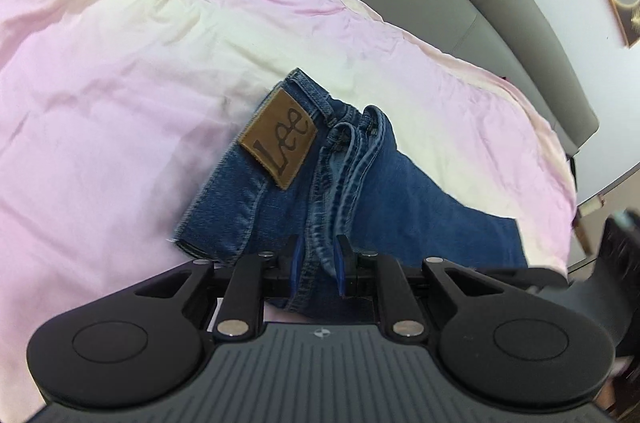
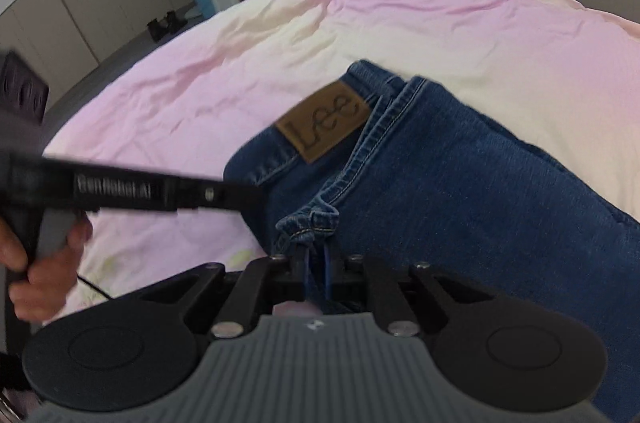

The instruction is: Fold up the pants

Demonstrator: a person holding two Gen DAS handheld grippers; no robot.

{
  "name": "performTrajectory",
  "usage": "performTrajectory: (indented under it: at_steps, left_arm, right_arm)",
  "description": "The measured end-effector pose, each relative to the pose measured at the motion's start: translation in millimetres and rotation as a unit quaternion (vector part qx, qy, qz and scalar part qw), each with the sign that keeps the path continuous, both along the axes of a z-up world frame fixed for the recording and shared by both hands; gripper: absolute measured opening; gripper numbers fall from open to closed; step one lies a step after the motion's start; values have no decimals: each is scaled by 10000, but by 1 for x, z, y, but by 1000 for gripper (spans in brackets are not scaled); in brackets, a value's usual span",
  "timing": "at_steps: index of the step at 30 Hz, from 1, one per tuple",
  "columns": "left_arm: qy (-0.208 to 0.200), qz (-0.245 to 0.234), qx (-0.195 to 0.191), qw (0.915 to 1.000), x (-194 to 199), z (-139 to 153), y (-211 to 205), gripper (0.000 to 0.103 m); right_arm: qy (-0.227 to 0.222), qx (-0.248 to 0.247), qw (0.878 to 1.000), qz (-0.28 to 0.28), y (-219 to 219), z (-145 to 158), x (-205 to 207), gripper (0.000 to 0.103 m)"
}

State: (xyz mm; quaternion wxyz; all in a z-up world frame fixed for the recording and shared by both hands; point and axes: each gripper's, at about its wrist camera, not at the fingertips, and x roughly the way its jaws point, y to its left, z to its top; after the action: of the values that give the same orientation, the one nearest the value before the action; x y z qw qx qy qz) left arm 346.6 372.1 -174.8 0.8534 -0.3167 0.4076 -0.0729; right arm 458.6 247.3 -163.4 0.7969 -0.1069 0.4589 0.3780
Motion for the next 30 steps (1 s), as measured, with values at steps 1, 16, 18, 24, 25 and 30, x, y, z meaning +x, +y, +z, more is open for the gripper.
performTrajectory:
  at_steps: [1, 16, 18, 24, 25, 30]
  left_arm:
    - [40, 0, -21, 10000, 2, 0, -1, 27]
    - [488, 92, 361, 9981, 46, -15, -31, 68]
    - [476, 40, 544, 9974, 53, -16, -39, 67]
    - [475, -27, 1063, 9932, 64, -18, -61, 51]
    - [398, -46, 1270, 9911, 62, -14, -67, 47]
    - [-478, -413, 2123, 9751, 47, 13, -103, 12]
  right_arm:
    - [-41, -53, 9999, 105, 0, -6, -5, 3]
    - [330, -83, 9961, 815, -22, -4, -31, 26]
    - [291, -175, 9965, 759, -35, 0, -27, 27]
    - [46, -804, 9964, 253, -102, 8, 6, 33]
    - [15, -905, 9958, 146, -115, 8, 11, 35]
    - [-13, -1233, 9907, -569, -186, 4, 29, 35]
